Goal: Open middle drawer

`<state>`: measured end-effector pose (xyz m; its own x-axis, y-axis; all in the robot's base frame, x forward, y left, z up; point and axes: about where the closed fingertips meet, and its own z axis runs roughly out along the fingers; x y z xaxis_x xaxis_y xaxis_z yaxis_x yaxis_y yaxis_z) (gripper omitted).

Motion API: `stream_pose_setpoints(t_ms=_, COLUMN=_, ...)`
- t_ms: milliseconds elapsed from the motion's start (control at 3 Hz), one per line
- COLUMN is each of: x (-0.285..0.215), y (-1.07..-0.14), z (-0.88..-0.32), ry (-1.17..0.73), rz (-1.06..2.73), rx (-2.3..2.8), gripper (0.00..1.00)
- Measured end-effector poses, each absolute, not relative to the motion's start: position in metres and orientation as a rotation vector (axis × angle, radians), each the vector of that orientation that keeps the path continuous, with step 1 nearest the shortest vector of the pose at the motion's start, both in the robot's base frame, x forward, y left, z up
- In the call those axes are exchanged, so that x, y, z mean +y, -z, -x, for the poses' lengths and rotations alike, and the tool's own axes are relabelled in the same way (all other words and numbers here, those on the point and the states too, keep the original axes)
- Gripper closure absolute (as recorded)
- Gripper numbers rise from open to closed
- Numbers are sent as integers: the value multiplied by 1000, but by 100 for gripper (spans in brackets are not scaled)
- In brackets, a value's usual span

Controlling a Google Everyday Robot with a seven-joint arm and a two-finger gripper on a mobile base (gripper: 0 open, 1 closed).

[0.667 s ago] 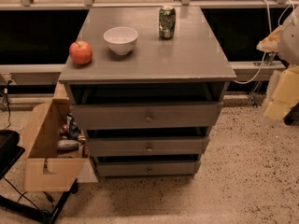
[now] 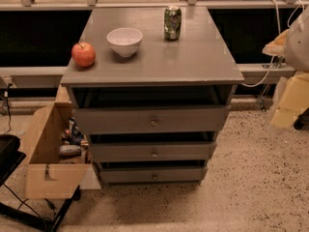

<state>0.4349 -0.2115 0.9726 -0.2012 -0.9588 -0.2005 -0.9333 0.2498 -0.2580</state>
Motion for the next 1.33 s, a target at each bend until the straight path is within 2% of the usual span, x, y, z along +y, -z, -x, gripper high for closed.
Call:
stream_pose_setpoints(t_ms=333, x=-200, y=-936, z=-427, ry=65, rz=1782, rx=2159, gripper=0)
stream_pose_setpoints(t_ms=1000, x=-168, y=-770, z=-421, ry=81, rz=1901, rx=2059, gripper=0)
stream_pose_setpoints(t_ms=1333, x=-168, y=-771, z=-421, ry=80, rz=1903, rx=2060, gripper=0)
